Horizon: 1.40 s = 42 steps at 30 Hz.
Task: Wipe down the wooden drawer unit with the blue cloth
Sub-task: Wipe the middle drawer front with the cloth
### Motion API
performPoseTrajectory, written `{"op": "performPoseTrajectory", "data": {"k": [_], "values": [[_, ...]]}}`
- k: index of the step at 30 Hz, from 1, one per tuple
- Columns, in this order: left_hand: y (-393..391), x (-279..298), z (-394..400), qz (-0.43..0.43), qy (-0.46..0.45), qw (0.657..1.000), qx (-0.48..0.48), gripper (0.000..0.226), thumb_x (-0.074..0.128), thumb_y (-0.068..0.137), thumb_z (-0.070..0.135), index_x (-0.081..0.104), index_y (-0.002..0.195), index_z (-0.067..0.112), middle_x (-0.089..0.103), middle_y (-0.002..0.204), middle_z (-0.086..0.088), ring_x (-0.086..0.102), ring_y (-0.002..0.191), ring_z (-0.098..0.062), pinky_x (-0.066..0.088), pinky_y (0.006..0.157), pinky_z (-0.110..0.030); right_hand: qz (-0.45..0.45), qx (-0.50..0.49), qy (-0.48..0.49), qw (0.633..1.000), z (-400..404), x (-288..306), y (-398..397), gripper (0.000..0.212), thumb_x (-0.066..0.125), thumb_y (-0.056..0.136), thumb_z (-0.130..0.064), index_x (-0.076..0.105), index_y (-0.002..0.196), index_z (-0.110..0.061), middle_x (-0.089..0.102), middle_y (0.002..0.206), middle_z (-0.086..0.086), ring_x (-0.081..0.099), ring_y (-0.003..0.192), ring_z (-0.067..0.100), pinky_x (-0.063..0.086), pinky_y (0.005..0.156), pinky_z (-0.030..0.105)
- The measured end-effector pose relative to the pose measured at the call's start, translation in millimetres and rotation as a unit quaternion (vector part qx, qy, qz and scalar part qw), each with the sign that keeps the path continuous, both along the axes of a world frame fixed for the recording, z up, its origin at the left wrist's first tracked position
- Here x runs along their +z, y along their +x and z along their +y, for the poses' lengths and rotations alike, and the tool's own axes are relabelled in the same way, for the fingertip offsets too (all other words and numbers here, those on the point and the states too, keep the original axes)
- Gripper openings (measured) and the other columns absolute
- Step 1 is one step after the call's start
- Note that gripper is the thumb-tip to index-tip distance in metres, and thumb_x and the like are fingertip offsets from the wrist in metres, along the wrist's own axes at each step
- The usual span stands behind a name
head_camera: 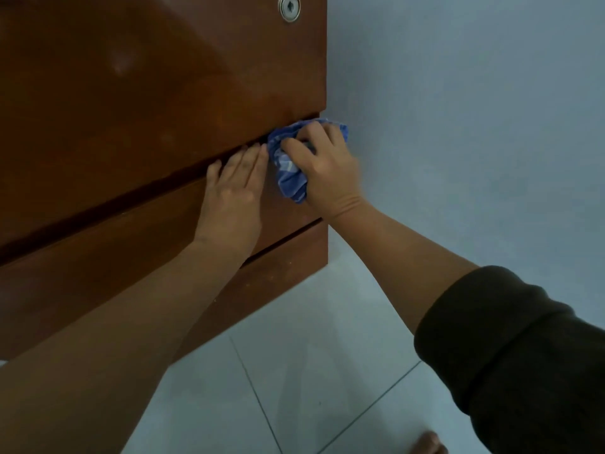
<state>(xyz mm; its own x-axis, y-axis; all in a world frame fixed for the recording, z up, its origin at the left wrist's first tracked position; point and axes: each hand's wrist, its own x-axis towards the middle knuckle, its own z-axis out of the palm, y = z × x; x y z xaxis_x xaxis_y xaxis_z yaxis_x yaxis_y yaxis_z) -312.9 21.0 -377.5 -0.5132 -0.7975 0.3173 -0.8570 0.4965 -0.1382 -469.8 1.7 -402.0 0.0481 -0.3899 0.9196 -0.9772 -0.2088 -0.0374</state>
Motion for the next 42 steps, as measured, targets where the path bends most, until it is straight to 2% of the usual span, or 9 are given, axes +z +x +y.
{"op": "performPoseTrajectory", "data": {"k": [4,11,16,18,22,27,33,38,42], "values": [[0,-6,-2,0.012,-0.018,1.0,-0.005,0.074,0.043,0.084,-0.002,0.011,0.15,0.01,0.022,0.155,-0.008,0.018,0.144,-0.022,0.013,0.115,-0.044,0.005,0.0,0.036,0.999,2,-38,-5,0.014,0.08,0.07,-0.007,0.07,0.076,-0.014,0.066,0.078,0.011,0.062,0.067,0.029,0.047,0.044,0.027],[-4,-14,-4,0.003,-0.05,0.999,-0.005,0.068,0.034,0.083,0.0,0.016,0.149,0.004,0.03,0.151,-0.014,0.028,0.139,-0.029,0.02,0.111,-0.051,0.018,-0.013,0.24,0.97,15,-97,-6,0.026,0.088,0.054,-0.008,0.072,0.073,-0.013,0.066,0.075,0.012,0.065,0.061,0.03,0.042,0.037,0.023],[-3,-13,-4,-0.001,-0.047,0.999,0.003,0.068,0.03,0.086,0.002,0.007,0.15,0.007,0.022,0.155,-0.01,0.02,0.143,-0.025,0.015,0.114,-0.048,0.019,0.015,0.361,0.932,16,-115,-6,0.04,0.092,0.035,0.0,0.072,0.068,-0.011,0.062,0.064,0.011,0.063,0.048,0.03,0.048,0.038,0.025],[-3,-13,-4,-0.01,-0.049,0.999,0.001,0.069,0.031,0.088,0.002,0.003,0.15,0.008,0.017,0.156,-0.008,0.015,0.144,-0.024,0.012,0.114,-0.047,0.025,0.002,0.403,0.915,16,-110,-6,0.037,0.092,0.042,-0.003,0.074,0.073,-0.012,0.062,0.068,0.01,0.064,0.052,0.03,0.048,0.042,0.025],[-2,-11,-2,-0.015,-0.048,0.999,-0.002,0.07,0.033,0.089,0.003,-0.001,0.15,0.009,0.012,0.157,-0.009,0.011,0.145,-0.023,0.01,0.115,-0.046,0.032,-0.021,0.537,0.843,21,-93,-7,0.032,0.057,0.092,-0.014,0.058,0.124,-0.018,0.055,0.115,0.009,0.06,0.103,0.03,0.049,0.079,0.034],[-2,-6,-1,-0.054,-0.034,0.998,0.004,0.071,0.032,0.093,0.005,-0.013,0.148,0.008,0.0,0.158,-0.008,0.001,0.146,-0.022,0.007,0.117,-0.046,0.041,-0.028,0.557,0.829,34,-74,5,0.032,0.054,0.095,-0.016,0.055,0.127,-0.019,0.055,0.118,0.007,0.059,0.108,0.03,0.051,0.085,0.037],[10,11,8,-0.087,0.021,0.996,0.007,0.079,0.041,0.093,0.005,-0.016,0.148,0.009,-0.013,0.158,-0.006,-0.009,0.146,-0.022,0.004,0.119,-0.044,0.048,-0.002,0.581,0.812,59,-45,26,0.024,0.06,0.089,-0.018,0.062,0.113,-0.016,0.067,0.107,0.009,0.064,0.098,0.03,0.055,0.082,0.037],[80,5,35,-0.072,0.021,0.995,0.064,0.087,0.046,0.088,0.004,-0.017,0.148,0.01,-0.019,0.157,-0.005,-0.016,0.145,-0.021,-0.002,0.117,-0.047,0.094,0.016,0.627,0.773,84,-34,58,0.021,0.057,0.089,-0.012,0.063,0.11,-0.009,0.068,0.107,0.012,0.064,0.1,0.031,0.051,0.08,0.034],[158,-2,57,-0.059,0.005,0.99,0.126,0.086,0.045,0.088,0.009,-0.017,0.148,0.011,-0.013,0.158,-0.006,-0.012,0.146,-0.022,-0.004,0.115,-0.049,0.1,0.063,0.649,0.751,96,-39,99,0.029,0.058,0.089,-0.017,0.06,0.118,-0.018,0.067,0.115,0.009,0.062,0.105,0.029,0.049,0.084,0.033]]}}
